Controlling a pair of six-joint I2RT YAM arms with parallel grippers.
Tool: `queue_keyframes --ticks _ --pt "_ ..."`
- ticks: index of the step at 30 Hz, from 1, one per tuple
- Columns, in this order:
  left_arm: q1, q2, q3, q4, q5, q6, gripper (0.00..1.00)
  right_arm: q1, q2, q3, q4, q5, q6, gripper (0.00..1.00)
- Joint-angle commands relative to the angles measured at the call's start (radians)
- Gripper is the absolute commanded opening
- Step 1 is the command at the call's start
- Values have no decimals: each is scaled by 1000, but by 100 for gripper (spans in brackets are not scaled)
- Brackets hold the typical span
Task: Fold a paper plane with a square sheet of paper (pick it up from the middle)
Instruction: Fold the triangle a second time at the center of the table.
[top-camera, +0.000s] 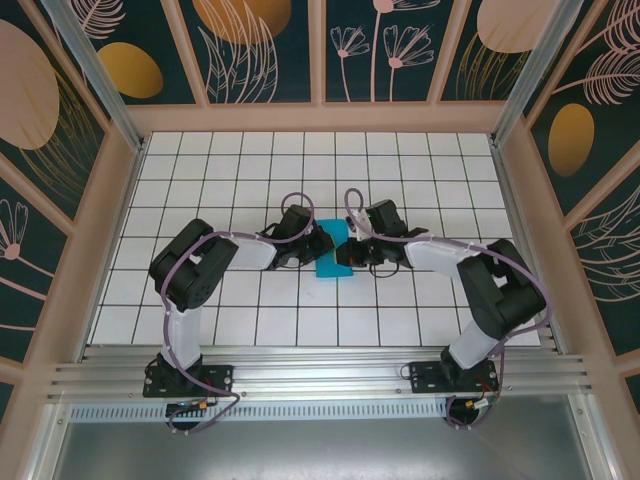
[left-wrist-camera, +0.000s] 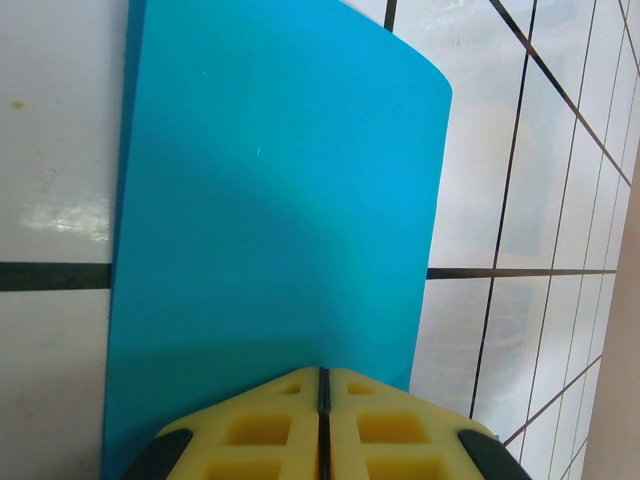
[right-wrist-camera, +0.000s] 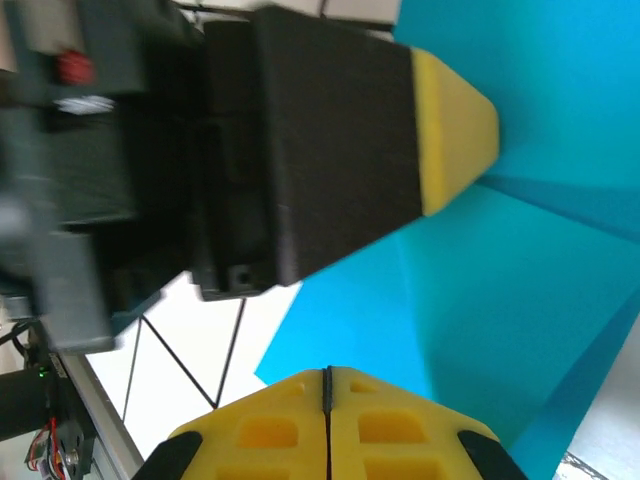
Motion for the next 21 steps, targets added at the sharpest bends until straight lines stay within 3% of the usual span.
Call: queue_keyframes --ticks 1,21 --pt "-1 29 -36 -138 -52 37 12 17 29 51 -50 -24 10 8" --pt "-2 31 -22 -161 -57 55 12 15 172 113 -188 65 7 11"
